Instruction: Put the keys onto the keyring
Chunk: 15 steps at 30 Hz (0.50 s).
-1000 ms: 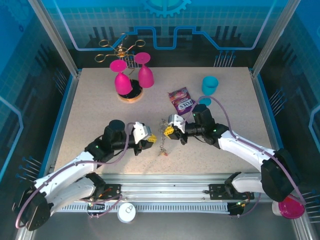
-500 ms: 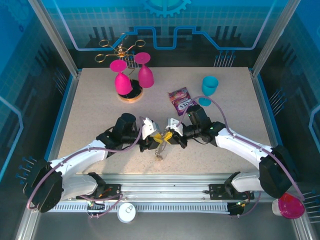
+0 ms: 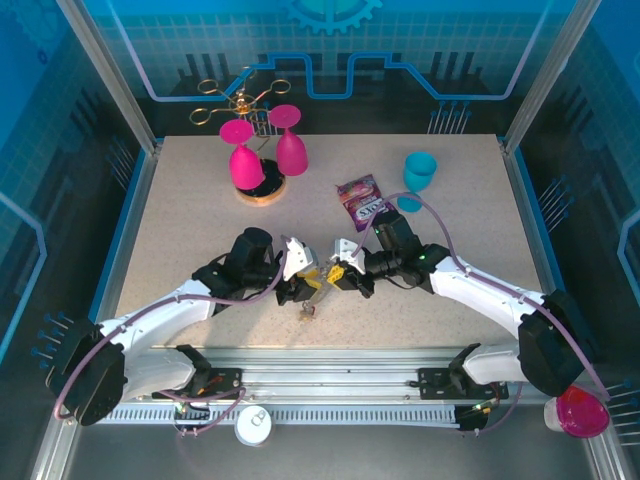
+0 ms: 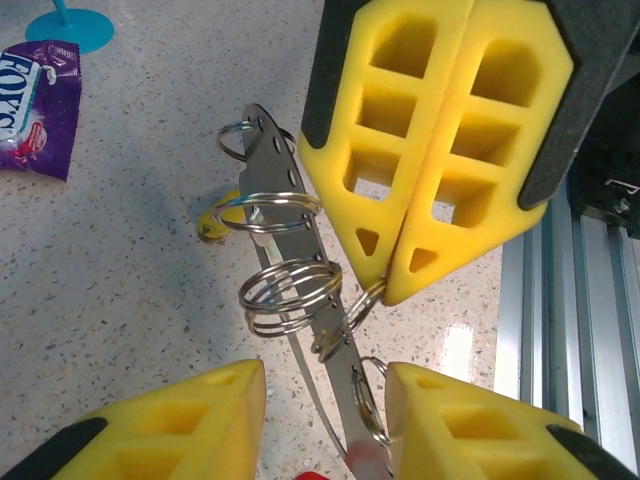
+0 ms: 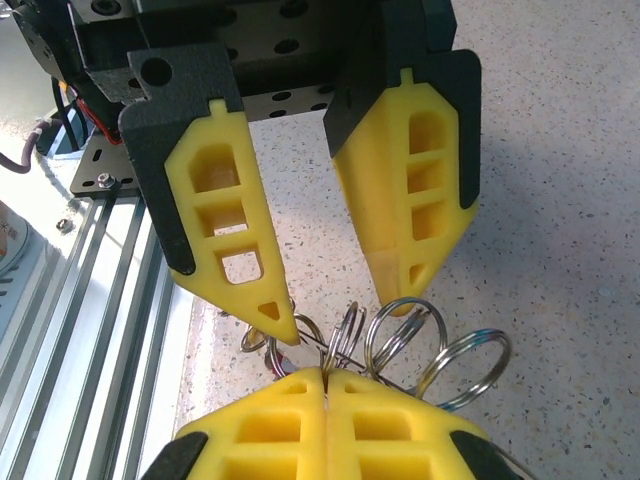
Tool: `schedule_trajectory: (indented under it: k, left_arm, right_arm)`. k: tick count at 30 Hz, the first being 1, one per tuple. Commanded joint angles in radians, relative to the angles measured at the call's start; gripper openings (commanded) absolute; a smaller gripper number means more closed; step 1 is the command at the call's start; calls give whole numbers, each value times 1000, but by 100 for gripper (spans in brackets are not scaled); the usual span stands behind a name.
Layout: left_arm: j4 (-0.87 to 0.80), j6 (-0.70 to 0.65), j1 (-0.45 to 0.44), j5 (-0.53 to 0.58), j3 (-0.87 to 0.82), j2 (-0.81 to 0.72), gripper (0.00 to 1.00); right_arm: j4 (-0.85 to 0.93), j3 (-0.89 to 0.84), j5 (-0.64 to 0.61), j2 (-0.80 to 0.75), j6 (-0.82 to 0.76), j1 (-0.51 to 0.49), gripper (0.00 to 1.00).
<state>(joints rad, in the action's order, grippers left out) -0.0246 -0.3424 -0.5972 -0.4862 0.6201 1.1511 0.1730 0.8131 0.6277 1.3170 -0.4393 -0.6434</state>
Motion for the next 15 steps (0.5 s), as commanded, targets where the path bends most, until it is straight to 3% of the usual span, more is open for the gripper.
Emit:
schedule_trajectory:
  k: [1, 9, 15]
  left_arm:
    - [9, -17, 7, -14, 16, -19, 38]
    - [34, -69, 8, -77, 31, 12, 36]
    - [55, -78, 8, -110, 29, 33, 15]
  right_arm:
    - [9, 27, 5, 11, -18, -17, 0]
    - [11, 44, 12, 29, -25, -31, 0]
    - [-19, 51, 12, 46, -5, -39, 0]
